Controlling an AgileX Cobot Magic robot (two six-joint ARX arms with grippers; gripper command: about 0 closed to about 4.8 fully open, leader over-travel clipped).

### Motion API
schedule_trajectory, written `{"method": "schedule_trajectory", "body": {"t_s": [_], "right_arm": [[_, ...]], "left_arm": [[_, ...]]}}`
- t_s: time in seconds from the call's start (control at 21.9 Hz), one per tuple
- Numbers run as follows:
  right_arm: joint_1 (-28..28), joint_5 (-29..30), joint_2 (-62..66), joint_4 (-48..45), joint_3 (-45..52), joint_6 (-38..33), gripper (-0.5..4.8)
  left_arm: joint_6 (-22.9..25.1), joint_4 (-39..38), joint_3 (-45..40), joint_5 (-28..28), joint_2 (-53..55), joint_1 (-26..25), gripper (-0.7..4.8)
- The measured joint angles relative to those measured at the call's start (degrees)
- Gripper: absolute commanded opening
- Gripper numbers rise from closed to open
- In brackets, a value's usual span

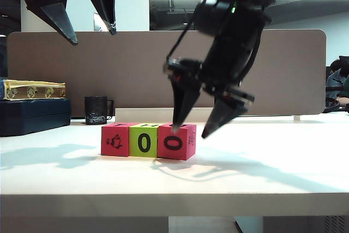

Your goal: Select the appropriate blocks from the scattered letter blocks on the table and arrange them in a row to spell out "THU".

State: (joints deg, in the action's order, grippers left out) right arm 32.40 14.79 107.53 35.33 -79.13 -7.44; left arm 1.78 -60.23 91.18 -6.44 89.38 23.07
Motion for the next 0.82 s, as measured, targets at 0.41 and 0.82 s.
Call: {"method": "schedule_trajectory", "body": {"t_s": [0.41,0.82], "right_arm": [[-0.02,-6.84,-2.51,1.97,-0.07,0.00,0.75],[-0.04,-7.63,-1.92,1.81,-0.09,0.20,-0.01]], "left_arm": [[0.61,-0.13,0.00,2.80,0.00,0.00,4.79],[1.20,-0.50,0.00,4.07,0.02,-0.09,4.79]]}}
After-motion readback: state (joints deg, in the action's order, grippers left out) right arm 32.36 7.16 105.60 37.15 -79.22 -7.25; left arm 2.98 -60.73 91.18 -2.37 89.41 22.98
